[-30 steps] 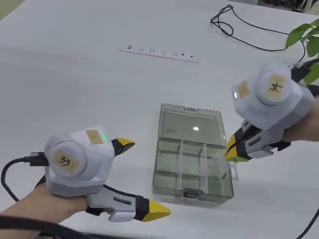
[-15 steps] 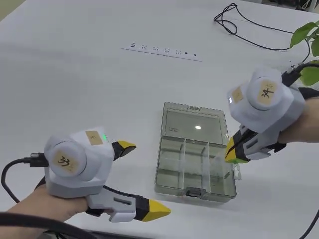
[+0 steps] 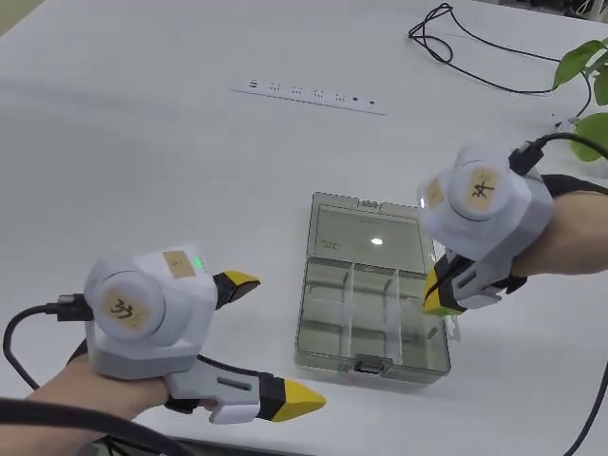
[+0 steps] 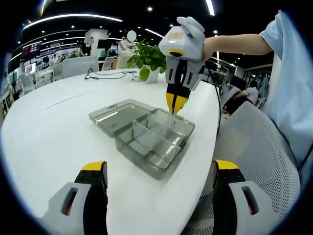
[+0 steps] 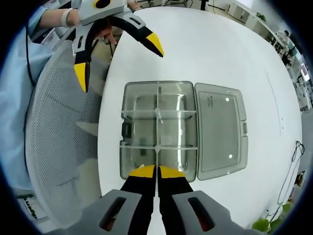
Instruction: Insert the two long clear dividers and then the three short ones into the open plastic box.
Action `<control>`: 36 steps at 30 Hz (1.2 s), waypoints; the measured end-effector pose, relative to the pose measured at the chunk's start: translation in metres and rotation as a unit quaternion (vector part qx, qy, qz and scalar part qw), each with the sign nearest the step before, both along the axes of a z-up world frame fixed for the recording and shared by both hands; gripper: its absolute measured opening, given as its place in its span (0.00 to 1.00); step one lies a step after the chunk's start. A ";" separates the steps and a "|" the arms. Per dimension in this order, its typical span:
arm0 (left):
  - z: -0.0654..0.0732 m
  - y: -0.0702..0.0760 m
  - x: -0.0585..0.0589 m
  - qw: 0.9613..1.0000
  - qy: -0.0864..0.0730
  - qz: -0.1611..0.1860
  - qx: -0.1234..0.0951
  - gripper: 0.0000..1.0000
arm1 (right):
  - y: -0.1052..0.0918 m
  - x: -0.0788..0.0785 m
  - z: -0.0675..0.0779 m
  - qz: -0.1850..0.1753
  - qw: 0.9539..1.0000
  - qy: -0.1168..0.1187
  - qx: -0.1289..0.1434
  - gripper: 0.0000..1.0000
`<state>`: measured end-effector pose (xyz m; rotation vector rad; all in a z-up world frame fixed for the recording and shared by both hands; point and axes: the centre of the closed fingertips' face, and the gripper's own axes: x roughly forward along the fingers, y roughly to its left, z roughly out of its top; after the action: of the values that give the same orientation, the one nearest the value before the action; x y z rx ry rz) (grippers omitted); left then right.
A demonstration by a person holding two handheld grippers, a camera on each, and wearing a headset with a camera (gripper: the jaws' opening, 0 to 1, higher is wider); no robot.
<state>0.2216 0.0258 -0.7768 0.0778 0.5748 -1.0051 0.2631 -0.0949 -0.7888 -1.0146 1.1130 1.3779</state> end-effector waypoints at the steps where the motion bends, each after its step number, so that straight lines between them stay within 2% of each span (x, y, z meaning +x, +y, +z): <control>1: 0.000 0.000 0.000 1.000 0.000 0.000 0.000 0.90 | 0.000 0.000 -0.001 0.002 1.000 -0.001 0.000 0.02; 15: -0.001 0.002 -0.004 1.000 0.002 0.002 -0.001 0.89 | -0.001 -0.003 -0.022 0.002 1.000 -0.001 -0.005 0.02; 19: -0.002 0.003 -0.005 1.000 0.003 0.003 0.000 0.88 | -0.002 -0.003 -0.030 0.003 1.000 -0.018 -0.003 0.02; 30: 0.002 -0.003 -0.003 1.000 -0.002 -0.002 0.000 0.88 | -0.002 -0.002 -0.029 -0.002 0.999 -0.031 0.007 0.02; 32: 0.004 -0.002 -0.002 1.000 -0.004 0.000 0.000 0.88 | -0.002 -0.002 -0.030 0.006 0.999 -0.035 0.017 0.02; 33: 0.005 -0.002 -0.002 1.000 -0.005 0.000 -0.001 0.88 | 0.002 -0.002 -0.029 0.009 0.998 -0.039 0.041 0.03; 35: 0.006 -0.001 -0.002 1.000 -0.006 0.002 -0.002 0.88 | 0.009 0.002 -0.024 -0.021 0.994 -0.048 0.092 0.14; 36: 0.006 -0.001 -0.002 1.000 -0.006 0.002 -0.002 0.88 | 0.009 0.002 -0.021 -0.028 0.993 -0.049 0.104 0.22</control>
<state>0.2195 0.0251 -0.7709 0.0799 0.5618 -0.9999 0.2650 -0.0856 -0.8095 -0.8837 0.8979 1.3531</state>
